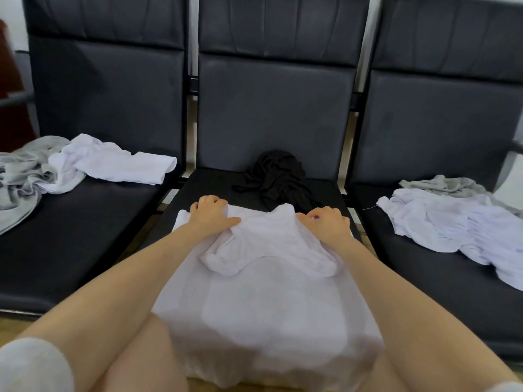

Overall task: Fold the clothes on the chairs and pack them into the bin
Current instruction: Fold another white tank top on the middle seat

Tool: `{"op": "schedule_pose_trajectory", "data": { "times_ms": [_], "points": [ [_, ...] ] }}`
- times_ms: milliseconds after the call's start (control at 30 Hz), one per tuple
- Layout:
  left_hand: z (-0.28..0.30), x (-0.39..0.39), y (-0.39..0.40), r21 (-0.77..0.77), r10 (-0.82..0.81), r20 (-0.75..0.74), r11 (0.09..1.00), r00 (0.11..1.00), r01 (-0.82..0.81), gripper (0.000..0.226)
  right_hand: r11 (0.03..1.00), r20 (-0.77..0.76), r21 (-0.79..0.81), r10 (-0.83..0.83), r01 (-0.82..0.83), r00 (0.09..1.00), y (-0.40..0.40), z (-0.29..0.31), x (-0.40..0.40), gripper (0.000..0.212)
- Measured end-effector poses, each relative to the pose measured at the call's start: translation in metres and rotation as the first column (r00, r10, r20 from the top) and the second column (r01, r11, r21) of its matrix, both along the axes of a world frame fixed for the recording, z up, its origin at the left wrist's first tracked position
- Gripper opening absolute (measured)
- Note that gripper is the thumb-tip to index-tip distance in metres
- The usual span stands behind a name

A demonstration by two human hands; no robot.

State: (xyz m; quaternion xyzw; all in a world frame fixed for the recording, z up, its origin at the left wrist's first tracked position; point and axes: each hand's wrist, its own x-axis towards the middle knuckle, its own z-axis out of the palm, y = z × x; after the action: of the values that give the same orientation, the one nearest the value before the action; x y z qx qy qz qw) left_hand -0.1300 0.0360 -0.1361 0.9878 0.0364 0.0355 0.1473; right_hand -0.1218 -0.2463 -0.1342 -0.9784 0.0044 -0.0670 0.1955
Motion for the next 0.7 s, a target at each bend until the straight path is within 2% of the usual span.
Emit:
{"op": "schedule_pose_trajectory", "data": {
  "times_ms": [67,200,300,433,500,567,700],
  "points": [
    [-0.001,0.001,0.003,-0.015,-0.006,-0.062,1.000,0.998,0.005,0.061,0.997,-0.005,-0.067,0.025,-0.025,1.000,0.005,-0.001,-0.001,0.053],
    [0.003,-0.003,0.002,-0.058,-0.075,0.020,0.995,0.997,0.076,0.035,0.996,-0.028,-0.086,0.012,-0.014,1.000,0.021,0.003,-0.001,0.056],
    [0.005,-0.009,0.001,-0.132,-0.102,0.048,0.985,0.994,0.107,0.024,0.996,-0.057,-0.081,0.038,-0.042,0.998,0.028,0.004,-0.001,0.056],
    [0.005,-0.014,0.005,-0.167,-0.094,0.061,0.981,0.994,0.103,0.025,0.990,-0.169,0.124,0.081,-0.060,0.982,0.031,0.007,-0.002,0.046],
    [0.004,-0.015,0.012,-0.184,-0.084,0.069,0.978,0.994,0.096,0.020,0.986,-0.190,0.140,0.118,-0.092,0.975,0.032,0.009,-0.003,0.035],
    [0.003,-0.014,0.019,-0.269,-0.084,0.101,0.957,0.991,0.108,0.040,0.974,-0.128,0.185,0.159,-0.134,0.979,0.032,0.012,-0.005,0.019],
    [0.020,-0.001,0.023,-0.466,-0.042,0.229,0.872,0.972,0.148,0.049,0.879,0.071,0.461,0.105,-0.126,0.992,0.029,0.024,-0.005,0.027]
  ]
}}
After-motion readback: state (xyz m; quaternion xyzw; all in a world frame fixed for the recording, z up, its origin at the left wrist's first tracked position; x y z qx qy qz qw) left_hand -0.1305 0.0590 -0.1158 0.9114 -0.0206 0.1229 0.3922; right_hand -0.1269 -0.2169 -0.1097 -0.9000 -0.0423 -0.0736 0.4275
